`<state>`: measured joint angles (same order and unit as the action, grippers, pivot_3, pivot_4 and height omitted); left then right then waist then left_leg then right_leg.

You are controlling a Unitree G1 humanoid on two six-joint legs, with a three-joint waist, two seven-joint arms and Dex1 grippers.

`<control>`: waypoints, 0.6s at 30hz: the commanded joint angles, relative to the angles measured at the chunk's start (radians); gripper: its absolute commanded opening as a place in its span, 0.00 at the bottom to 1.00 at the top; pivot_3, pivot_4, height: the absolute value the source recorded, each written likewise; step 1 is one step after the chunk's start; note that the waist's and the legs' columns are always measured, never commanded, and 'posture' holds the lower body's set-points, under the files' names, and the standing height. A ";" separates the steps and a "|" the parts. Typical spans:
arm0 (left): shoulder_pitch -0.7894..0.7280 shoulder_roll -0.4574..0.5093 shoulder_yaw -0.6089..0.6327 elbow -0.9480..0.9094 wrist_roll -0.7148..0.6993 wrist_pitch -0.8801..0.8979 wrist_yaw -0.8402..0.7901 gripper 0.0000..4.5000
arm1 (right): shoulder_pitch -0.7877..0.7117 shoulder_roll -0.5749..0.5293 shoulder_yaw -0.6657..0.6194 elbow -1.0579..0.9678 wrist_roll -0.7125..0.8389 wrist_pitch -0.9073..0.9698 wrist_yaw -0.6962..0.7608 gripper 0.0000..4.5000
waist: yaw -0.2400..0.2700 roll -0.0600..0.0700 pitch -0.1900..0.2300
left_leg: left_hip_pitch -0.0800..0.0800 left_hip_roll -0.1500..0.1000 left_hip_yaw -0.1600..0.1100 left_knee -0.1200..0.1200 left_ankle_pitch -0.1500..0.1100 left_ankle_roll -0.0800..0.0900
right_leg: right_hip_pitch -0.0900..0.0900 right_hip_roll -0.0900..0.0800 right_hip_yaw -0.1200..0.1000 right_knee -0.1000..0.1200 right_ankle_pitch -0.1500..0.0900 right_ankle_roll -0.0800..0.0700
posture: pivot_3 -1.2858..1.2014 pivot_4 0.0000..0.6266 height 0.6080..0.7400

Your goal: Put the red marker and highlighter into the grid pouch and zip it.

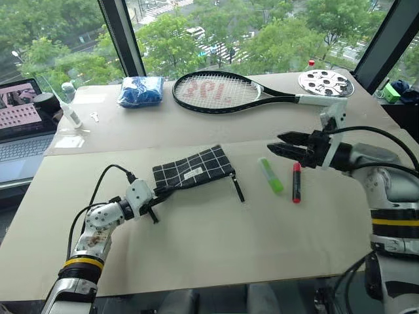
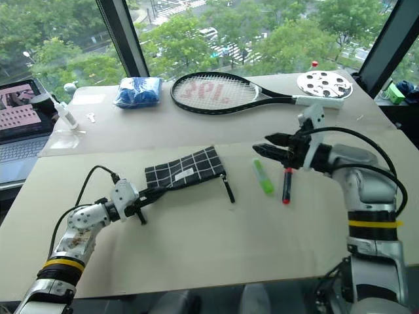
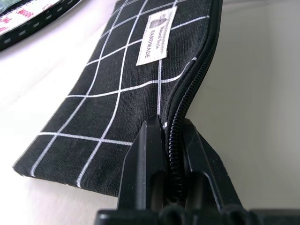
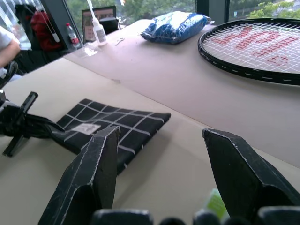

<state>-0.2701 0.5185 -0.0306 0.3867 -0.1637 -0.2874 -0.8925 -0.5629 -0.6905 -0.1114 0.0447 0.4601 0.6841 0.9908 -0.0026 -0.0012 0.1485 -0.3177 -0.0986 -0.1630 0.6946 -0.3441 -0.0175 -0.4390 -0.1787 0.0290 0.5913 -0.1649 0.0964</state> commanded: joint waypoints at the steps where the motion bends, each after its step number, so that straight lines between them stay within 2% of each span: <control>1: -0.004 -0.017 0.013 -0.056 -0.030 0.085 0.022 0.00 | 0.077 0.014 0.091 -0.112 -0.046 -0.023 -0.029 0.70 | -0.001 -0.001 0.000 | 0.000 0.000 0.000 0.000 0.000 0.000 | 0.000 0.000 0.000 -0.001 0.000 0.000 | 0.52 0.24 1.00; 8: -0.023 -0.033 0.038 -0.101 -0.055 0.170 0.043 0.00 | 0.085 0.111 0.201 -0.085 -0.155 -0.107 -0.124 0.70 | -0.011 -0.002 0.001 | -0.002 0.001 0.001 0.000 0.000 -0.001 | -0.002 0.000 0.000 -0.005 0.001 0.000 | 0.52 0.24 1.00; 14: -0.027 -0.044 0.040 -0.131 -0.064 0.200 0.043 0.00 | -0.026 0.197 0.245 0.097 -0.265 -0.198 -0.222 0.70 | -0.012 -0.002 0.002 | -0.003 0.001 0.001 0.000 0.000 -0.001 | -0.002 0.001 0.000 -0.008 0.002 0.000 | 0.52 0.24 1.00; 18: -0.033 -0.055 0.040 -0.142 -0.064 0.214 0.046 0.00 | -0.092 0.249 0.256 0.205 -0.283 -0.232 -0.223 0.70 | -0.014 -0.002 0.002 | -0.003 0.002 0.001 -0.001 0.001 -0.002 | -0.003 0.002 0.000 -0.012 0.004 -0.001 | 0.52 0.24 1.00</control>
<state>-0.2921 0.4649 -0.0048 0.2816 -0.2065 -0.0809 -0.8505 -0.6301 -0.4515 0.1470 0.2366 0.1798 0.4845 0.7673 -0.0169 -0.0036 0.1503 -0.3210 -0.0969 -0.1620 0.6934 -0.3436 -0.0194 -0.4416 -0.1769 0.0290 0.5789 -0.1607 0.0953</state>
